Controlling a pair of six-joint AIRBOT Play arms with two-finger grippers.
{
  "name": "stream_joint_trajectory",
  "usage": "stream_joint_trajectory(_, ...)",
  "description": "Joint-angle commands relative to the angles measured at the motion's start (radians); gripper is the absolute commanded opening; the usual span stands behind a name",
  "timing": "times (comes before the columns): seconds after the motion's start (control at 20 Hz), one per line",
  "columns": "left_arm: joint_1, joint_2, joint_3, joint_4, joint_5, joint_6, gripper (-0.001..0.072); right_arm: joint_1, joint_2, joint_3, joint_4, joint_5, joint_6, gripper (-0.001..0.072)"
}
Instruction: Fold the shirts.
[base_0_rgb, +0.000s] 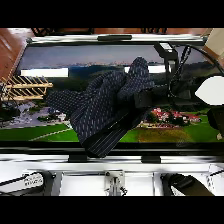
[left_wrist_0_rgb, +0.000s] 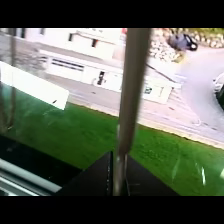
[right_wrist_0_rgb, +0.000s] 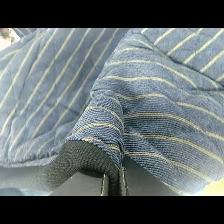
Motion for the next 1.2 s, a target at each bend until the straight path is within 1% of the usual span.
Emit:
stream_joint_trajectory(0.0, -0.032, 0.136, 0.001, 0.000, -0.033, -0.103, 0.0058, 0.000, 0.001, 0.000, -0.004, -0.074, -0.014, 0.0106)
stream_joint_trajectory(0.1, -0.070, 0.220, 0.001, -0.010, -0.077, -0.115, 0.0058, 0.000, 0.001, 0.002, -0.026, -0.123, -0.027, 0.0106)
stream_joint_trajectory(0.2, -0.148, 0.303, 0.001, -0.108, -0.119, -0.114, 0.0059, 0.000, 0.002, 0.008, -0.098, -0.146, -0.024, 0.0105)
stream_joint_trajectory(0.25, -0.211, 0.348, 0.001, -0.166, -0.130, -0.114, 0.0059, 0.000, 0.002, 0.016, -0.159, -0.146, -0.020, 0.0105)
stream_joint_trajectory(0.35, -0.383, 0.438, 0.001, -0.231, -0.149, -0.119, 0.0058, 0.000, 0.002, 0.037, -0.310, -0.131, 0.016, 0.0105)
stream_joint_trajectory(0.45, -0.608, 0.526, 0.001, -0.220, -0.207, -0.129, 0.0058, -0.013, 0.002, 0.052, -0.433, -0.113, 0.042, 0.0106)
stream_joint_trajectory(0.6, -0.966, 0.629, 0.007, -0.149, -0.379, -0.132, 0.0058, -0.069, 0.002, 0.053, -0.449, -0.101, 0.034, 0.0105)
stream_joint_trajectory(0.7, -1.188, 0.668, 0.044, -0.069, -0.499, -0.201, 0.0057, -0.109, 0.002, 0.053, -0.449, -0.101, 0.019, 0.0106)
stream_joint_trajectory(0.75, -1.286, 0.676, 0.071, -0.063, -0.541, -0.204, 0.0057, -0.129, 0.002, 0.053, -0.449, -0.101, 0.017, 0.0106)
stream_joint_trajectory(0.85, -1.483, 0.671, 0.121, -0.095, -0.582, -0.217, 0.0057, -0.160, 0.000, 0.053, -0.449, -0.102, 0.016, 0.0105)
stream_joint_trajectory(0.9, -1.569, 0.661, 0.132, -0.097, -0.598, -0.259, 0.0057, -0.170, 0.000, 0.053, -0.449, -0.102, 0.016, 0.0105)
stream_joint_trajectory(0.95, -1.648, 0.651, 0.131, -0.097, -0.639, -0.302, 0.0057, -0.179, 0.000, 0.053, -0.450, -0.102, 0.016, 0.0106)
stream_joint_trajectory(1.05, -1.744, 0.626, 0.131, -0.097, -0.781, -0.360, 0.0057, -0.196, 0.000, 0.053, -0.458, -0.101, 0.016, 0.0106)
stream_joint_trajectory(1.1, -1.779, 0.623, 0.131, -0.102, -0.820, -0.392, 0.0058, -0.204, 0.000, 0.053, -0.459, -0.101, 0.016, 0.0106)
stream_joint_trajectory(1.15, -1.810, 0.627, 0.134, -0.118, -0.812, -0.424, 0.0058, -0.208, 0.000, 0.053, -0.459, -0.101, 0.020, 0.0106)
